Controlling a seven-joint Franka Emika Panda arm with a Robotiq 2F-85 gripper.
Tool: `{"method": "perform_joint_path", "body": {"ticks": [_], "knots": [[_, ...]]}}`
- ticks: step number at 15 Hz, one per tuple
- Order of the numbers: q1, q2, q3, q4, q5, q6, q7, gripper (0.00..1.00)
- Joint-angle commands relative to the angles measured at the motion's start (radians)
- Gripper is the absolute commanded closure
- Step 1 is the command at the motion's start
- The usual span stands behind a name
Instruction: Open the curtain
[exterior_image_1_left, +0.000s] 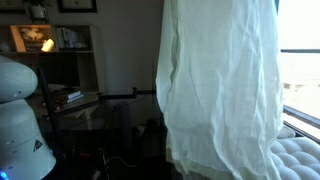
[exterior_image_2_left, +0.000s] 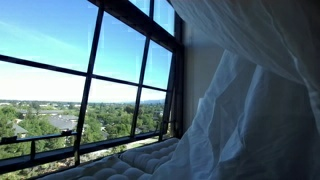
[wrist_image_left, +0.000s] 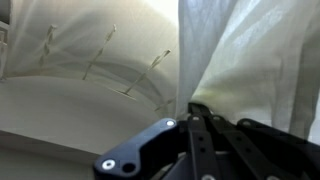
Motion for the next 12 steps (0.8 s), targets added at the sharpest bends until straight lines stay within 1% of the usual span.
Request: {"method": "perform_joint_path", "body": {"ticks": [1, 3, 5, 7, 10, 12], "knots": [[0.001, -0.005, -0.012, 0.011, -0.048, -0.001, 0.047, 0.99], [0.006, -0.007, -0.022, 0.014, -0.059, -0.001, 0.058, 1.00], [-0.002, -0.036, -0.047, 0.029, -0.041, -0.002, 0.075, 1.00], [-0.018, -0.053, -0.056, 0.027, -0.044, -0.002, 0.086, 1.00], [-0.048, -0.073, -0.045, 0.033, -0.051, -0.002, 0.082, 1.00], [-0.090, -0.089, -0.024, 0.039, -0.071, -0.002, 0.075, 1.00]]}}
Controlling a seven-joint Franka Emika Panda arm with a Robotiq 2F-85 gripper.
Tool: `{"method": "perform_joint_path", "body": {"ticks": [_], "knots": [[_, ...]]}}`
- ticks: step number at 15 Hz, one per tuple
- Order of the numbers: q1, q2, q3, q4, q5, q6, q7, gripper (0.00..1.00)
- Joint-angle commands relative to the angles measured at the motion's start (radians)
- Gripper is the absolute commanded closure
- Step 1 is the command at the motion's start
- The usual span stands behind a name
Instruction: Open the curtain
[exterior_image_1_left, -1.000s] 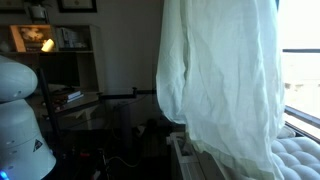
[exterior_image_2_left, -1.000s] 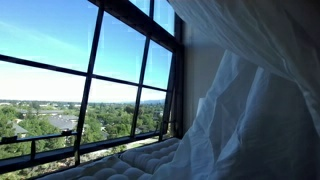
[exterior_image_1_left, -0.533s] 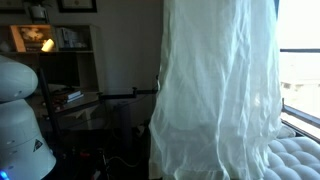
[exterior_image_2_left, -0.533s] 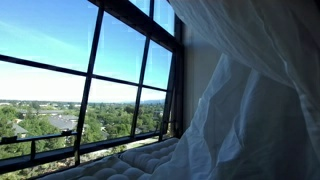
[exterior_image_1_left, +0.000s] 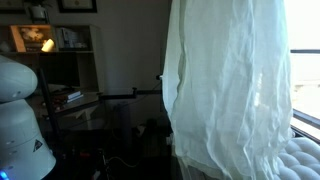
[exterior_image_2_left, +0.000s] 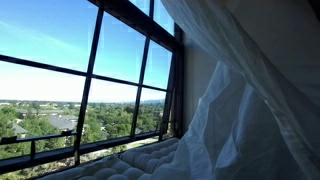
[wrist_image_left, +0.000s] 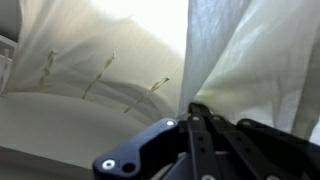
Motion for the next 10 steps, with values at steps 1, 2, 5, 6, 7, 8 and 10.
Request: {"method": "perform_joint_path", "body": {"ticks": [1, 2, 5, 6, 7, 8, 10], "knots": [[-0.090, -0.053, 0.048, 0.025, -0.044, 0.000, 0.042, 1.00], [-0.107, -0.046, 0.070, 0.019, -0.064, 0.000, 0.037, 1.00], [-0.155, -0.027, 0.133, 0.011, -0.127, 0.000, 0.031, 1.00], [-0.181, -0.032, 0.156, 0.011, -0.146, 0.000, 0.029, 1.00], [-0.186, -0.022, 0.181, -0.004, -0.089, 0.000, -0.050, 1.00], [-0.209, -0.027, 0.197, -0.006, -0.087, 0.000, -0.057, 1.00], [-0.244, -0.032, 0.220, -0.018, -0.079, 0.000, -0.088, 1.00]]}}
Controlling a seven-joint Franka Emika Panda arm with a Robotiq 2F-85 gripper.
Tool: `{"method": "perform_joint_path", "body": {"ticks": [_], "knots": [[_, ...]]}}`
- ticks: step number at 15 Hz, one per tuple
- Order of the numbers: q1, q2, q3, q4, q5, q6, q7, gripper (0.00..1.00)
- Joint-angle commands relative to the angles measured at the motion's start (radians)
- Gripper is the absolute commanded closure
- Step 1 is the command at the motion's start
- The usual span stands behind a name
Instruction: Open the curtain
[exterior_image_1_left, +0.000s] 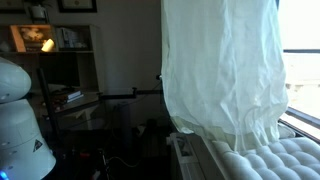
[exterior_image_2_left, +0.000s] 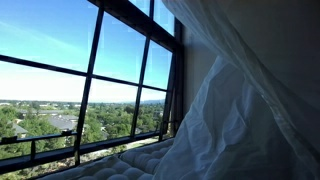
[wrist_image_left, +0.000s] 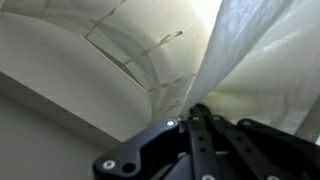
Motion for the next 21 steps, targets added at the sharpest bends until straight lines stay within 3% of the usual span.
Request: {"method": "perform_joint_path", "body": {"ticks": [1, 9, 15, 17, 21], "knots": [[-0.107, -0.016, 0.059, -0.033, 0.039, 0.000, -0.058, 1.00], [-0.239, 0.008, 0.064, -0.176, 0.060, -0.001, -0.079, 0.99], [-0.376, -0.040, 0.042, -0.283, 0.062, -0.002, -0.070, 0.99], [-0.391, -0.073, 0.014, -0.321, 0.062, 0.004, -0.052, 0.99], [-0.315, -0.140, -0.063, -0.386, 0.066, -0.015, 0.005, 0.99]]}}
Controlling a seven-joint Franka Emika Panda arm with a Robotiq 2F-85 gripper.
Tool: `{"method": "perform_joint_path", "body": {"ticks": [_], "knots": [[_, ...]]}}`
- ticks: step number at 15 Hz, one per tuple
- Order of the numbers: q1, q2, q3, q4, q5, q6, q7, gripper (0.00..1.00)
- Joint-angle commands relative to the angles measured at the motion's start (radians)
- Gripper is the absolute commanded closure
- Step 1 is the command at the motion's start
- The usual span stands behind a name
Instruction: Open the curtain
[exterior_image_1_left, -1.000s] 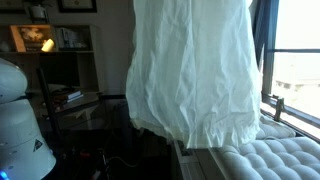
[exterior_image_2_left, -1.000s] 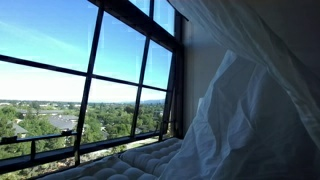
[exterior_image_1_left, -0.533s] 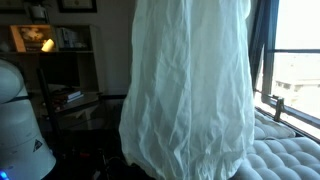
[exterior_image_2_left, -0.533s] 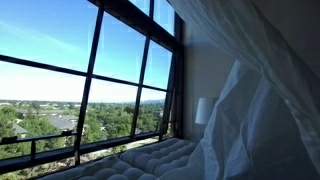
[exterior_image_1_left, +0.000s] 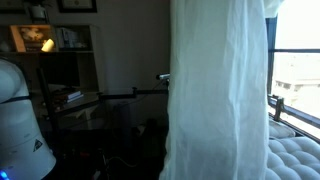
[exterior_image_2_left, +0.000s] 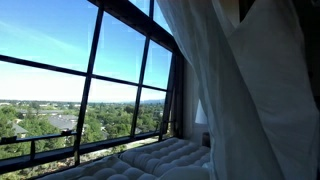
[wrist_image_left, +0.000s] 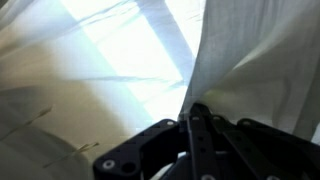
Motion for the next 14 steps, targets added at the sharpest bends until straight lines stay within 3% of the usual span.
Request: {"method": "perform_joint_path", "body": {"ticks": [1, 8, 9, 14], "knots": [[-0.011, -0.043, 0.003, -0.096, 0.027, -0.020, 0.049, 0.99], [0.089, -0.084, -0.066, -0.126, 0.025, -0.152, 0.128, 0.98], [0.062, -0.100, -0.053, -0.110, 0.007, -0.114, 0.116, 0.98], [0.091, -0.100, -0.077, -0.115, 0.014, -0.135, 0.118, 0.98]]}}
